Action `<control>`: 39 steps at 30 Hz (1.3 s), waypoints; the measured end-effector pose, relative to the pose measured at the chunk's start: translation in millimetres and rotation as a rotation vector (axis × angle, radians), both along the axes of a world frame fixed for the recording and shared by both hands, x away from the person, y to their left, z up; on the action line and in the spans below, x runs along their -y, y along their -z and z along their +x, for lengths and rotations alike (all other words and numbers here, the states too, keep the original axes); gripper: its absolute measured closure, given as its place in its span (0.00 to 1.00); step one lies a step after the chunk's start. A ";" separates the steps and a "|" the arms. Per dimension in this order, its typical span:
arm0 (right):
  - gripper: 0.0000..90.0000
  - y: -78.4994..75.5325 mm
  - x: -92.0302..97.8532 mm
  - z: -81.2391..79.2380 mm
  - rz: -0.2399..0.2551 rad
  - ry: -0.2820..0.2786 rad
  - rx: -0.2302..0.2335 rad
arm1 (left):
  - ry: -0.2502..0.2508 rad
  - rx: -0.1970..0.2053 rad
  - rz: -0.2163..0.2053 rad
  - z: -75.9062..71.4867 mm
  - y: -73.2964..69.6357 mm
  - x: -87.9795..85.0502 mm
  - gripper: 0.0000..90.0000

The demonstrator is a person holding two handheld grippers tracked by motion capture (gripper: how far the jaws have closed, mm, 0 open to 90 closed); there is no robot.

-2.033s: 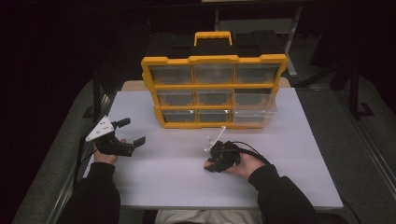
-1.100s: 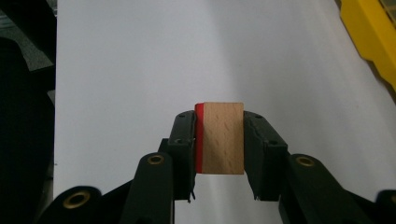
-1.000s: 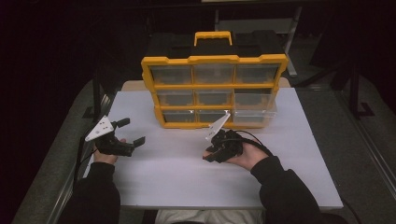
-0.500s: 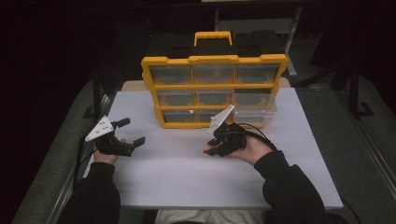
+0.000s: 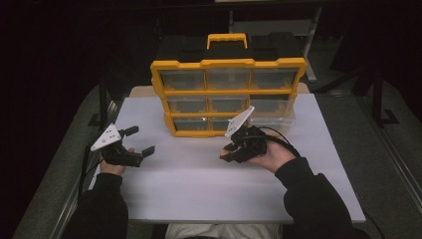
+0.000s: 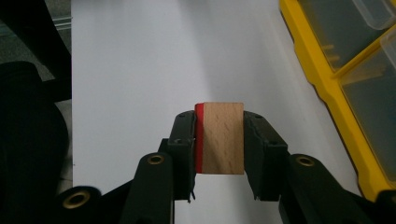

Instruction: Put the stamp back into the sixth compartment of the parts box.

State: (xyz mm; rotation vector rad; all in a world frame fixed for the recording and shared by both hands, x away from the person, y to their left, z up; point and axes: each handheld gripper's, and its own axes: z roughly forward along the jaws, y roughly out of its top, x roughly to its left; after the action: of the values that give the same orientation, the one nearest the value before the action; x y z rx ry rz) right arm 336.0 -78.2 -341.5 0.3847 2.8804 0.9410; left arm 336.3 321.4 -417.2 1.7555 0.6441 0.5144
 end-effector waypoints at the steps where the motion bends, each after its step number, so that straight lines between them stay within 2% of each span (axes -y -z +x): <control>1: 0.72 -1.5 0.5 0.0 0.000 0.000 0.003 | 0.000 0.000 0.000 -0.1 0.0 0.0 0.00; 10: 0.72 -12.7 3.6 -0.5 -0.017 0.011 0.022 | 0.000 0.000 -0.001 -0.2 -0.1 0.1 0.00; 19: 0.72 -17.4 6.9 0.4 -0.012 0.015 0.017 | 0.000 -0.003 -0.003 0.0 0.1 0.0 0.00; 32: 0.72 -45.3 17.5 4.0 0.010 0.030 0.045 | -0.001 -0.003 -0.005 -0.6 -0.3 -0.1 0.00; 34: 0.72 -48.4 19.9 5.2 0.026 0.036 0.050 | -0.001 0.000 -0.008 -0.9 -0.7 -0.4 0.00; 39: 0.72 -52.6 22.7 7.3 0.018 0.049 0.059 | 0.000 0.000 -0.008 -0.9 -0.8 -0.5 0.00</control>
State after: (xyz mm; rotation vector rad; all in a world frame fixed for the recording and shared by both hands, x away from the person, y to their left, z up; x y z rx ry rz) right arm 343.3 -101.0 -288.9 0.4193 2.7979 0.9546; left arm 335.4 322.0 -416.4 1.7477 0.6451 0.5112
